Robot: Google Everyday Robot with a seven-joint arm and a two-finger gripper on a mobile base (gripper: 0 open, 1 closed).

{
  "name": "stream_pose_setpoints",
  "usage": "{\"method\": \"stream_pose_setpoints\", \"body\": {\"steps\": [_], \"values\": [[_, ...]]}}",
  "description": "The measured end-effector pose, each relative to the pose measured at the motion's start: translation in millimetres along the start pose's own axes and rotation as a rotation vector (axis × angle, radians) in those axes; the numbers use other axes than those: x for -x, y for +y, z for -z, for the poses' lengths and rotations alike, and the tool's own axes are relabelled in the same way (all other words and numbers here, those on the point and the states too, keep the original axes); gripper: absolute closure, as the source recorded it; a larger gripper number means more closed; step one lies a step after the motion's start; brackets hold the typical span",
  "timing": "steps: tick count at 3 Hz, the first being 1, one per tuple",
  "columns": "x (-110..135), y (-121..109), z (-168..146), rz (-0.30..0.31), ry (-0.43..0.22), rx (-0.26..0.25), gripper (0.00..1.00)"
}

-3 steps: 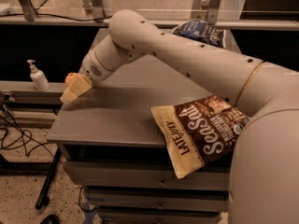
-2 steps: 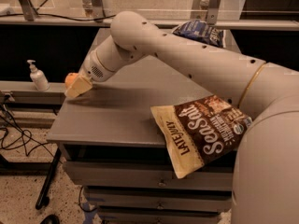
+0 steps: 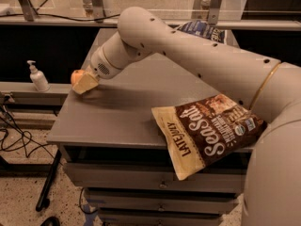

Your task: Move orange near brown chip bag

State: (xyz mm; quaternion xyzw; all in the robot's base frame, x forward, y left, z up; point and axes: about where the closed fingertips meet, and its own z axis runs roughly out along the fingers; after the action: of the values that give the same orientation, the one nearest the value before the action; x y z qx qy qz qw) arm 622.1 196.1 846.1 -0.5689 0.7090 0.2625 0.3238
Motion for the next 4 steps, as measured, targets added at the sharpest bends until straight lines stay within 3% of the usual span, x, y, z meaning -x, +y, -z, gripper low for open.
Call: {"method": "stream_pose_setpoints", "body": {"steps": [1,2,3,4], "values": [[-6.2,-20.5,48.7,0.008,0.045,-0.087,1.00],[-29.0,-31.7,116.1,0.003,0.125,-0.174,1.00],[-57.1,-23.9,176.2,-0.020,0.186,-0.224,1.00],[-80.5,-4.2,201.1,-0.032,0.218,-0.205,1.00]]}}
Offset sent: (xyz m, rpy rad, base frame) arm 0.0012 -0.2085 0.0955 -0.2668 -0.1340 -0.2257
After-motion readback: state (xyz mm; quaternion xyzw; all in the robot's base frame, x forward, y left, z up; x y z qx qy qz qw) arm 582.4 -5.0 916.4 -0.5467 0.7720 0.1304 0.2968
